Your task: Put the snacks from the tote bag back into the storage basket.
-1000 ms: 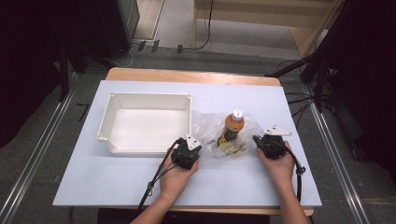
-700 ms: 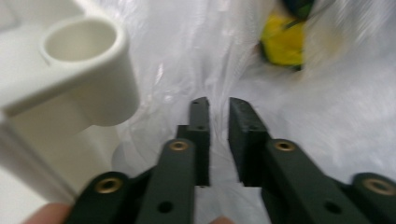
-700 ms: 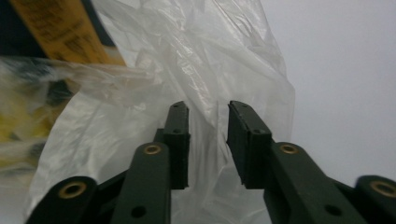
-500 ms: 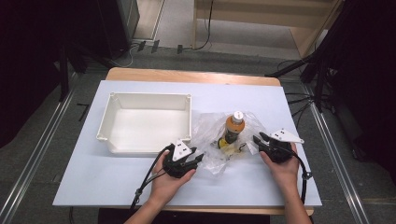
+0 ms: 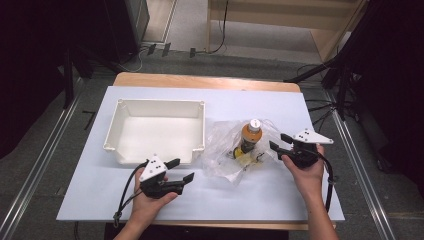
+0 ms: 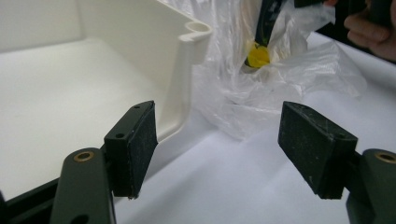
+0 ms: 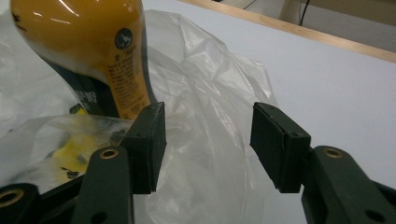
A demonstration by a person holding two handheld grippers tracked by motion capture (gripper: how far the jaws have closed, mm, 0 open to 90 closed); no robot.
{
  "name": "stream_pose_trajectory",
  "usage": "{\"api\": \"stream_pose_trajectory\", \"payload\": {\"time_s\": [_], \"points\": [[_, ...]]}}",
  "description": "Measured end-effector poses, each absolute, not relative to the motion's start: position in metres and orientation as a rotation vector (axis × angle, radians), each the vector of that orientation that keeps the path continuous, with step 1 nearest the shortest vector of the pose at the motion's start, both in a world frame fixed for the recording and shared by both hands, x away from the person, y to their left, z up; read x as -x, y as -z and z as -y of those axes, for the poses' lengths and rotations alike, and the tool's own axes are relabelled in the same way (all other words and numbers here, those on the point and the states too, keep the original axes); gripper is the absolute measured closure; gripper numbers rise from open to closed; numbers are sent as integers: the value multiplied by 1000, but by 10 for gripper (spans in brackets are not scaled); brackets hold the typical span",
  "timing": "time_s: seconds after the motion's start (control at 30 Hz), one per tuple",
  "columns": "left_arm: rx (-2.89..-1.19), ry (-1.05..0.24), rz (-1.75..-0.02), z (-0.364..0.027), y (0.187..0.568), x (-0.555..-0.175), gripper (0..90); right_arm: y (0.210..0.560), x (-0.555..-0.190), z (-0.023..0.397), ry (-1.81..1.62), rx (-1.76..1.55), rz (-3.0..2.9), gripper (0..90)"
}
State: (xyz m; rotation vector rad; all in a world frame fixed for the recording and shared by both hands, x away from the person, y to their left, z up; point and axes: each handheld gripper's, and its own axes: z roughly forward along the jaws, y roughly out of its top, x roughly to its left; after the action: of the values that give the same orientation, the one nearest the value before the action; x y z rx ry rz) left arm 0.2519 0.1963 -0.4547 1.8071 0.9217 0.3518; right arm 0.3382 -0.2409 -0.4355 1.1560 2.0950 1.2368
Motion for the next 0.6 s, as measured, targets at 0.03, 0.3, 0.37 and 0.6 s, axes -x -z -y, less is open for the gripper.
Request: {"api": "stream_pose_trajectory", "payload": {"time_s": [0.03, 0.3, 0.37, 0.6], "points": [[-1802, -368, -933, -201, 454, -252, 274, 435, -339, 241, -1248, -1157, -2105, 465], [-1774, -415, -982, -236, 453, -249, 231, 421, -345, 234, -1250, -1072, -2231, 414], [-1768, -430, -998, -244, 453, -248, 223, 416, -346, 232, -1253, -1058, -2240, 406], [-1771, -471, -1000, -267, 452, -243, 197, 405, -349, 228, -1272, -1003, -2280, 363]]}}
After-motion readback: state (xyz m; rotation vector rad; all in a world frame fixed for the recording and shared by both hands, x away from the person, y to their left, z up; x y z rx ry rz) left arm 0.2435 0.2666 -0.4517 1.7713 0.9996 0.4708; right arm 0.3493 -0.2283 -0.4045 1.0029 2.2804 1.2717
